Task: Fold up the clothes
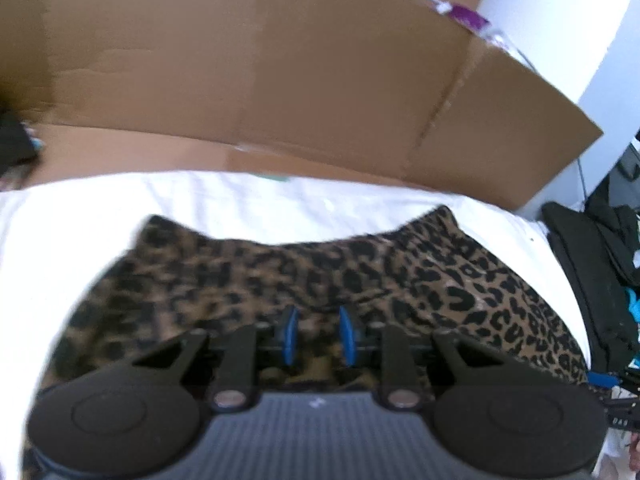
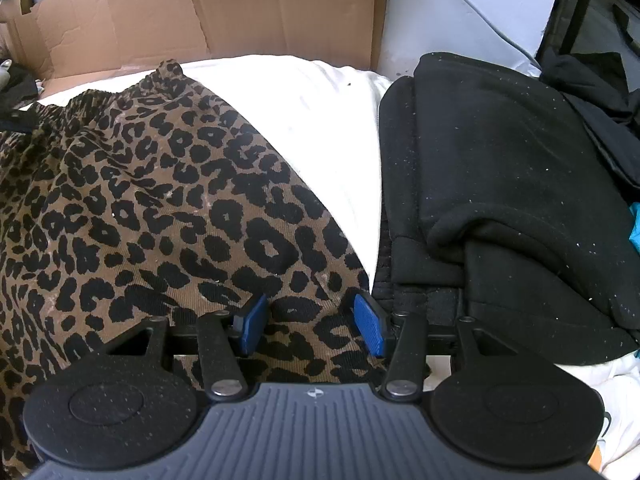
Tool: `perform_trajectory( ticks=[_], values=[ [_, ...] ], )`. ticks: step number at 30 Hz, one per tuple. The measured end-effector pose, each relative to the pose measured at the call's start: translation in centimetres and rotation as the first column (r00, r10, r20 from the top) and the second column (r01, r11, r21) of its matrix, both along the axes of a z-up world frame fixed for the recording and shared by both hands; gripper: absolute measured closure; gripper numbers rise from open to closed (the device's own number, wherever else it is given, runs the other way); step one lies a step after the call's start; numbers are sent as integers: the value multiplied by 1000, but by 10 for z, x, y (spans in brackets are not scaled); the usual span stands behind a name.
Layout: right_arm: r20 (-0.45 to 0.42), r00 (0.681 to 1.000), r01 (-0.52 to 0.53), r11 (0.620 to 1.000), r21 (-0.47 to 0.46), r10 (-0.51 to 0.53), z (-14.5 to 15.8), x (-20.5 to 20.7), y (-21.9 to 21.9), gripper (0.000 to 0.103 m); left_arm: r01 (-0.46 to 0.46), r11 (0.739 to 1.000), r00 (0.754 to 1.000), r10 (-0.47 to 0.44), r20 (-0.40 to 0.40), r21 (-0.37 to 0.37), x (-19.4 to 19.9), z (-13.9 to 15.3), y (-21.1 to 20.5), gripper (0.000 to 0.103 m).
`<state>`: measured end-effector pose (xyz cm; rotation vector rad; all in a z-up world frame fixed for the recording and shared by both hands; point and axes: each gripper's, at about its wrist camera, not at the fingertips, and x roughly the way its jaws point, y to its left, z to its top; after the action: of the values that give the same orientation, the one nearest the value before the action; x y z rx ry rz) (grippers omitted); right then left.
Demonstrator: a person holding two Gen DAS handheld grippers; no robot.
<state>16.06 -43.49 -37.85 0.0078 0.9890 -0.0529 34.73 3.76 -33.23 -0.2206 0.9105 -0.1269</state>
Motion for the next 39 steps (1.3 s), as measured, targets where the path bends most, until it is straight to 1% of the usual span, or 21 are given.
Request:
perform_trajectory(
  ticks=[2, 4, 6, 7, 10, 12, 13, 15, 16, 18, 20, 23, 26, 31, 34, 37, 39],
  values=[
    [-5, 1000, -3, 1000, -16, 2, 3, 1, 4, 49, -4, 1000, 1000, 4, -11, 6, -3, -2, 8, 77],
    [-7, 1000, -8, 999, -37, 8, 8, 1, 9, 48, -6, 1000, 999, 6, -42, -8, -4, -10, 12, 77],
    [-8, 1000, -13, 998, -54, 13, 13, 1, 14, 48, -8, 1000, 998, 8, -65, -3, -4, -20, 11, 77],
    [3, 1000, -16, 999, -41, 16, 17, -2, 14, 48, -9, 1000, 997, 9, -75, 2, -4, -24, 11, 77],
    [27, 999, -23, 1000, -21, 24, 26, -6, 20, 48, 14, 998, 996, -9, -91, 55, -3, -36, 6, 76],
    [30, 999, -34, 999, 1, 34, 30, -6, 23, 48, 55, 990, 995, -44, -87, 127, -1, -39, -1, 77],
    [32, 999, -41, 999, 9, 40, 31, -6, 26, 48, 65, 987, 995, -53, -89, 148, 0, -38, -4, 77],
    [33, 997, -64, 998, 20, 63, 33, -7, 33, 48, 61, 986, 994, -46, -100, 152, 1, -34, -6, 77],
    [29, 997, -76, 997, 25, 75, 33, -8, 36, 48, 55, 988, 994, -41, -101, 142, 1, -32, -5, 78],
    [12, 996, -93, 995, 31, 93, 30, -10, 40, 48, 37, 996, 996, -30, -83, 84, -4, -24, 4, 79],
    [-11, 994, -106, 994, 34, 106, 25, -13, 43, 48, 21, 998, 998, -17, -68, 66, -11, -16, 13, 79],
    [-36, 993, -109, 994, 27, 110, 15, -19, 42, 47, 1, 997, 998, 4, -66, 80, -25, -7, 29, 79],
    [-47, 993, -110, 994, 16, 111, 14, -24, 40, 46, -9, 995, 997, 17, -74, 104, -40, -1, 43, 79],
    [-66, 992, -108, 994, 0, 108, 13, -29, 36, 46, -40, 991, 993, 54, -109, 127, -68, 2, 69, 79],
    [-65, 993, -104, 995, -7, 103, 11, -33, 33, 44, -36, 988, 991, 55, -123, 149, -85, 4, 82, 79],
    [-61, 994, -87, 996, -1, 86, 10, -36, 30, 43, -64, 990, 987, 81, -139, 122, -101, 5, 99, 79],
    [-68, 994, -87, 996, -6, 86, 11, -36, 30, 43, -59, 989, 985, 79, -150, 133, -111, 5, 104, 79]
  ],
)
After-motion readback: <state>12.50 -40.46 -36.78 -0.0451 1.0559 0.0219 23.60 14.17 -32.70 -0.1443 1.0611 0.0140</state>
